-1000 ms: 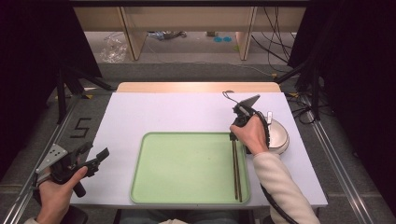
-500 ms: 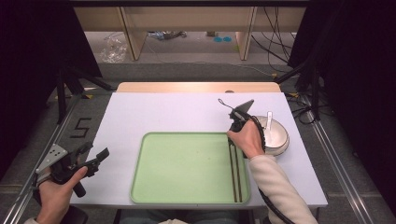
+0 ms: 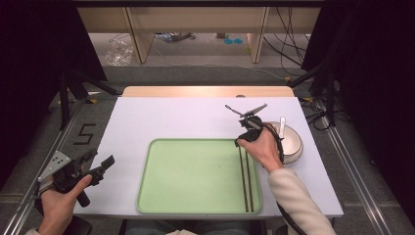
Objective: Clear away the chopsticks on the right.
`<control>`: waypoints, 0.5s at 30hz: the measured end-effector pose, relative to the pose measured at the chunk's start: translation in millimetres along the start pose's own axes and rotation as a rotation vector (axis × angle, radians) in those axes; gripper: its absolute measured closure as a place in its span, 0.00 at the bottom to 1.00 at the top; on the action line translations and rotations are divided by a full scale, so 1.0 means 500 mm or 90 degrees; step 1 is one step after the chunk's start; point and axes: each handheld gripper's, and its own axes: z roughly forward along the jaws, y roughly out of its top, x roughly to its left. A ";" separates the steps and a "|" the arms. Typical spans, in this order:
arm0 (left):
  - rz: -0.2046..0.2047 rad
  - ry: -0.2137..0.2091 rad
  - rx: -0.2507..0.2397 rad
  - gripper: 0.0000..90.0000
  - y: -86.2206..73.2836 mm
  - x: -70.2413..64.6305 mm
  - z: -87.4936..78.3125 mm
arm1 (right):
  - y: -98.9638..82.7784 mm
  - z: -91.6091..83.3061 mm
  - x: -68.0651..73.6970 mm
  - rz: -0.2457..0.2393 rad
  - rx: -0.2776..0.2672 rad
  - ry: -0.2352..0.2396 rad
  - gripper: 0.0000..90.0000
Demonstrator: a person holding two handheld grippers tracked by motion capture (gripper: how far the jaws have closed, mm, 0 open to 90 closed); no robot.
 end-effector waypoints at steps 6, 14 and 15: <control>0.009 -0.005 -0.002 0.23 0.001 0.001 0.001 | -0.031 -0.030 -0.006 -0.123 -0.117 0.015 0.55; 0.007 -0.004 -0.003 0.23 0.000 -0.001 0.001 | -0.078 -0.063 -0.003 -0.176 -0.220 0.028 0.46; 0.000 0.000 -0.002 0.23 0.000 -0.003 0.001 | -0.082 -0.063 -0.004 -0.185 -0.231 0.027 0.45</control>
